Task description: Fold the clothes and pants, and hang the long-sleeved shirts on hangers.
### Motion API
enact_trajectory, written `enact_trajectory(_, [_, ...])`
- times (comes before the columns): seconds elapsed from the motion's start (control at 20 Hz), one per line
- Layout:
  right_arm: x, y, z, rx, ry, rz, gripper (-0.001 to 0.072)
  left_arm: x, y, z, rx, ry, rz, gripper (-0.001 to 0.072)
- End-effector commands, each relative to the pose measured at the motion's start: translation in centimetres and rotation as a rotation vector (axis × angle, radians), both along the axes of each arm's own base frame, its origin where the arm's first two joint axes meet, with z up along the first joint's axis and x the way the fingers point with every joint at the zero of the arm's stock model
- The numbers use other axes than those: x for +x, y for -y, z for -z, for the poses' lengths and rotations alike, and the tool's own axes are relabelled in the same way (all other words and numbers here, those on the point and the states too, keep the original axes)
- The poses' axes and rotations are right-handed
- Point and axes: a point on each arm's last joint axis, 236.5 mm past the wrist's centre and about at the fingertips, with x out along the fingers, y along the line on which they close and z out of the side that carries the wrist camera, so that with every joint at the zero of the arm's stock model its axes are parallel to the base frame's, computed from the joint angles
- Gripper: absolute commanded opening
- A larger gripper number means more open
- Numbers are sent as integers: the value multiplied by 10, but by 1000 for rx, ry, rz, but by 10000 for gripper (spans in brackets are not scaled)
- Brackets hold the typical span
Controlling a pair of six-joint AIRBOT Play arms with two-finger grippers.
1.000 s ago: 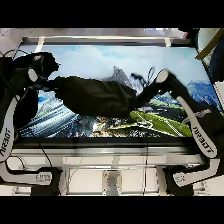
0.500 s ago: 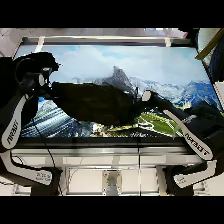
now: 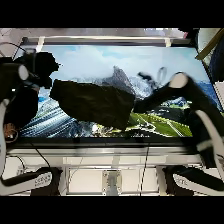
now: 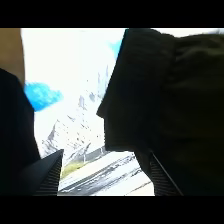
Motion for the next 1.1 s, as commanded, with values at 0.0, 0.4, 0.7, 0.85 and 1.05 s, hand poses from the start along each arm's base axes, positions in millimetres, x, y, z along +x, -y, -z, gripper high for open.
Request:
enact_trajectory(0.0, [23,60,-43,-29,186,252,406,-18,1,-67,3,152,0,602])
enact_trajectory(0.4, [38,37,86,384,-94,623,693,-39,16,-89,-64,179,8,602])
enact_trajectory(0.7, [55,14,145,538,-257,696,712,-39,16,-89,-76,180,-7,602])
enact_trajectory(0.85, [60,9,159,546,-286,714,712,-40,16,-88,-88,175,-22,602])
enact_trajectory(1.05, [76,-6,164,508,-274,718,693,-41,16,-88,-95,176,-31,602])
